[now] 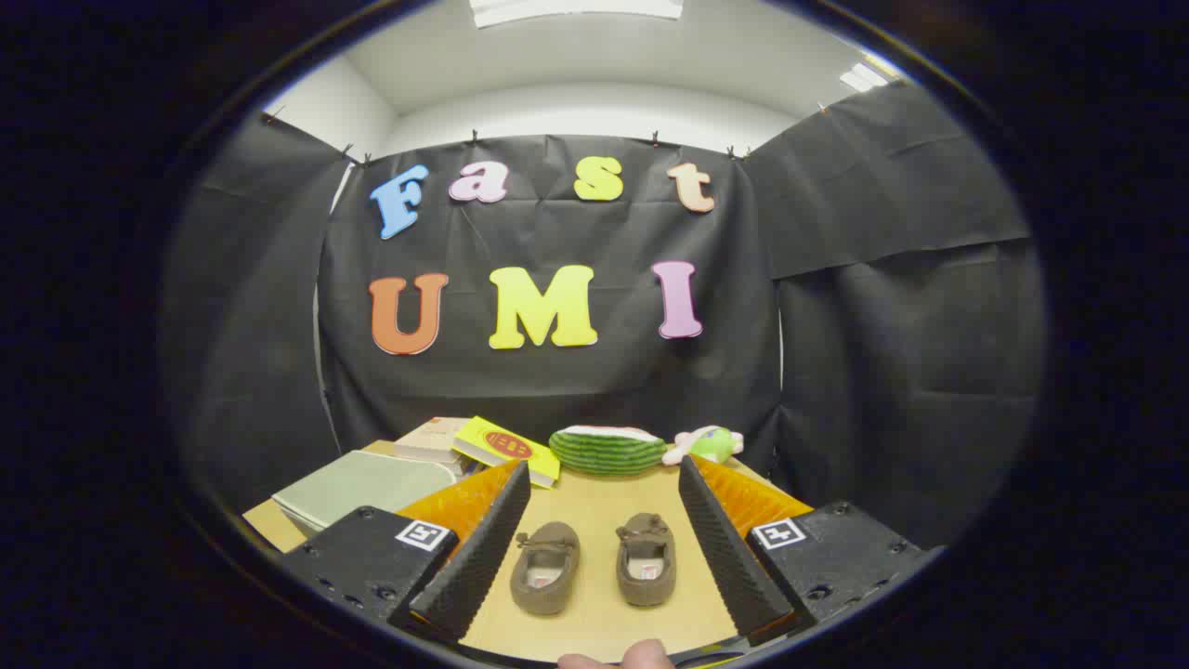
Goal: Open the storage box then place both shoes into the box .Put the left shoe in first, then the right shoe, with the right side of both shoes facing outward in a uniform manner.
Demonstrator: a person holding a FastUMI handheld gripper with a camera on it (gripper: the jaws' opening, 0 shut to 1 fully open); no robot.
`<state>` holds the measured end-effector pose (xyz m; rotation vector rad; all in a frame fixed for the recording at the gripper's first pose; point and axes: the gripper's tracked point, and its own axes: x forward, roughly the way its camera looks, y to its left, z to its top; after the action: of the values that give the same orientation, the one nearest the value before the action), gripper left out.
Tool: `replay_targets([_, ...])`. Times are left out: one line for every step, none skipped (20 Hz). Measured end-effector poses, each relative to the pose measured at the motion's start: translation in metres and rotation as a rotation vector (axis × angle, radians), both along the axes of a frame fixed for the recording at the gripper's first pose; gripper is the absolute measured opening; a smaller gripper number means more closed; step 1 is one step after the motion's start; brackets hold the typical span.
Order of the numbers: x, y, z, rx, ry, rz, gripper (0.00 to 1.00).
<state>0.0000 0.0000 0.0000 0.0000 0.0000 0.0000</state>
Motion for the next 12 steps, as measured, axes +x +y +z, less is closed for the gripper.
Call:
replay_targets([-0.002, 0.001, 0.001, 0.004, -0.002, 0.005, 1.0])
replay_targets([-0.003, 0.002, 0.003, 0.007, -0.004, 0.012, 1.0])
replay_targets([-0.005, 0.003, 0.003, 0.008, -0.005, 0.016, 1.0])
replay_targets([-0.006, 0.002, 0.005, 0.008, -0.008, 0.014, 1.0])
replay_targets([-0.006, 0.002, 0.006, 0.007, -0.008, 0.014, 1.0])
replay_targets([-0.007, 0.003, 0.007, 0.01, -0.01, 0.02, 1.0])
replay_targets([-0.008, 0.005, 0.005, 0.012, -0.004, 0.03, 1.0])
replay_targets([-0.008, 0.007, 0.004, 0.015, 0.001, 0.037, 1.0])
replay_targets([-0.009, 0.008, 0.003, 0.016, 0.006, 0.042, 1.0])
replay_targets([-0.01, 0.009, 0.003, 0.015, 0.012, 0.047, 1.0])
replay_targets([-0.011, 0.01, 0.001, 0.014, 0.017, 0.051, 1.0])
replay_targets([-0.011, 0.012, 0.001, 0.012, 0.022, 0.054, 1.0])
